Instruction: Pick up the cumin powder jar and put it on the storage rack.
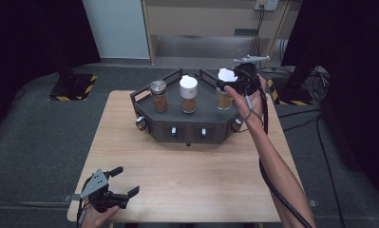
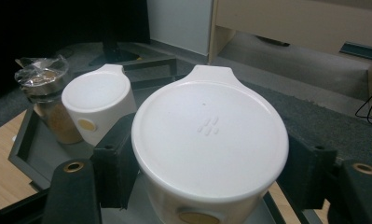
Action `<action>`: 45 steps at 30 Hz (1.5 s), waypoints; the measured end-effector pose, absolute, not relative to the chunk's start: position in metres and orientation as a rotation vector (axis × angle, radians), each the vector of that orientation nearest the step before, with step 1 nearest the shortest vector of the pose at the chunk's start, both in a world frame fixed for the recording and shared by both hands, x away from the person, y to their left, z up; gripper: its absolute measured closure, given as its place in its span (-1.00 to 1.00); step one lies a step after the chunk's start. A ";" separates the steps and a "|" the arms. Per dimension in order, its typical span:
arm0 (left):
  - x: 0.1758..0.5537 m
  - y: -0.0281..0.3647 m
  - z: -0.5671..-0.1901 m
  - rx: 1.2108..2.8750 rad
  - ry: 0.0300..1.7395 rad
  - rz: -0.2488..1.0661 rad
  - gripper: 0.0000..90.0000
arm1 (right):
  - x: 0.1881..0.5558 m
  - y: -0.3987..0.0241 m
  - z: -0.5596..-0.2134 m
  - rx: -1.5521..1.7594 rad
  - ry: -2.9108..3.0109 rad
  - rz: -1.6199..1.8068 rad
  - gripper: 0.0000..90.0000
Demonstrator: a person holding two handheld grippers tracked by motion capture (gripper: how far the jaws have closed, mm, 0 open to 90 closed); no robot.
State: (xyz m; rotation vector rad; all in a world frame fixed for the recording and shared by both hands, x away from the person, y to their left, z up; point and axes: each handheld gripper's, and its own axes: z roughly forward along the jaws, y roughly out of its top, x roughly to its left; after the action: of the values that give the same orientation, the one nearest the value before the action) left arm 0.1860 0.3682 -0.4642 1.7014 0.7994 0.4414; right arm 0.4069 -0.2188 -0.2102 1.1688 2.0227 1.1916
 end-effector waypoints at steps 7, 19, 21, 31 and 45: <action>0.186 0.368 -0.465 1.699 0.800 0.440 -1.00 | 0.418 -0.214 -0.219 1.173 2.020 1.192 -0.31; 0.186 0.368 -0.465 1.694 0.802 0.439 -1.00 | 0.431 -0.209 -0.236 1.183 2.012 1.188 -0.31; 0.186 0.368 -0.465 1.694 0.801 0.439 -1.00 | 0.432 -0.207 -0.237 1.187 2.016 1.185 -0.31; 0.186 0.369 -0.465 1.697 0.799 0.439 -1.00 | 0.438 -0.205 -0.248 1.186 2.022 1.183 -0.31; 0.186 0.369 -0.465 1.702 0.795 0.441 -1.00 | 0.441 -0.204 -0.257 1.192 2.030 1.174 -0.31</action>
State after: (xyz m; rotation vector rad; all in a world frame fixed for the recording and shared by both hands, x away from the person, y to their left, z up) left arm 0.1864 0.3685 -0.4646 1.7017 0.7950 0.4408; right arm 0.4411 -0.2037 -0.2568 1.1919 2.0305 1.1738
